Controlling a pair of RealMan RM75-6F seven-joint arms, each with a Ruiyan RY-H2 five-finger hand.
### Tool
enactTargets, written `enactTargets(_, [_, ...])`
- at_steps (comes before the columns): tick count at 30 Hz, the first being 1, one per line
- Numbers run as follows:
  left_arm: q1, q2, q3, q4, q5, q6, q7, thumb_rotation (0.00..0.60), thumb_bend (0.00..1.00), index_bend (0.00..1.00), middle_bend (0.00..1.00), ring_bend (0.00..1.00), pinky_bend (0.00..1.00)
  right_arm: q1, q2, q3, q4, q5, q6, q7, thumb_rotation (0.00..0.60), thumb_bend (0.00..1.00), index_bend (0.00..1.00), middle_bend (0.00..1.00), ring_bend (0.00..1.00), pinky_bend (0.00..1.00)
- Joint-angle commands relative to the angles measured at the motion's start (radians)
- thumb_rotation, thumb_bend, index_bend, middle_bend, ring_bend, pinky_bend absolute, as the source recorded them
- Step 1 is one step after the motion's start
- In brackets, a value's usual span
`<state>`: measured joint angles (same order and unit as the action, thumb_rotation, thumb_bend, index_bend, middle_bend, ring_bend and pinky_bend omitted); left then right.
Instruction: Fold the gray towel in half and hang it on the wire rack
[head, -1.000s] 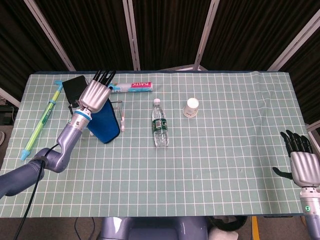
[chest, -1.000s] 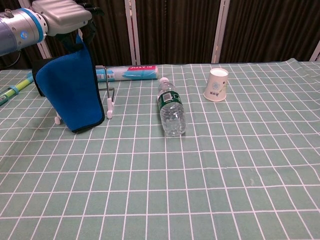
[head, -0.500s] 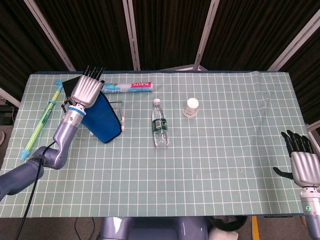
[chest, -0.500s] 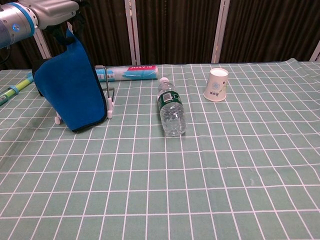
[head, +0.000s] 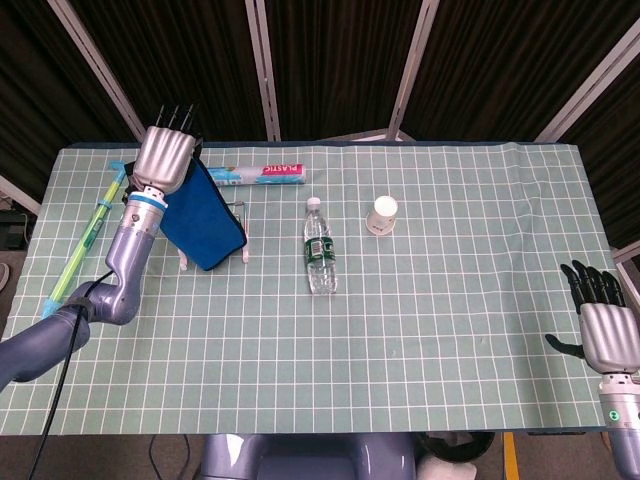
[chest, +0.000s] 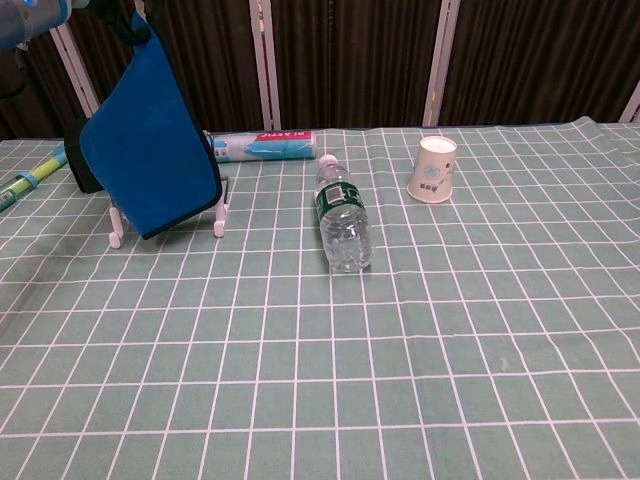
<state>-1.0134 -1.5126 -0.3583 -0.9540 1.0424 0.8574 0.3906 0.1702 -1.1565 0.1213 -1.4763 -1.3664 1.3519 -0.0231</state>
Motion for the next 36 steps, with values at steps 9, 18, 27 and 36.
enactTargets(9, [-0.056, -0.102, -0.021, 0.128, -0.117, -0.092, 0.018, 0.6, 0.68, 0.85, 0.0, 0.0, 0.0, -0.002, -0.003, 0.004, 0.001, 0.011, 0.003, -0.008, 0.6, 0.0, 0.0, 0.0, 0.0, 0.0])
enactTargets(18, [-0.09, -0.166, -0.025, 0.221, -0.156, -0.156, -0.004, 0.6, 0.33, 0.08, 0.0, 0.0, 0.0, -0.004, -0.006, 0.008, 0.001, 0.025, 0.0, -0.016, 0.6, 0.0, 0.0, 0.0, 0.0, 0.0])
enactTargets(27, [-0.088, -0.147, -0.017, 0.193, -0.181, -0.17, 0.014, 0.6, 0.16, 0.0, 0.0, 0.0, 0.0, -0.004, -0.006, 0.008, 0.005, 0.025, -0.003, -0.014, 0.6, 0.0, 0.0, 0.0, 0.0, 0.0])
enactTargets(36, [-0.04, -0.071, 0.002, 0.084, -0.144, -0.13, -0.032, 0.6, 0.15, 0.0, 0.0, 0.0, 0.0, -0.005, -0.003, 0.005, -0.001, 0.016, 0.001, -0.009, 0.6, 0.0, 0.0, 0.0, 0.0, 0.0])
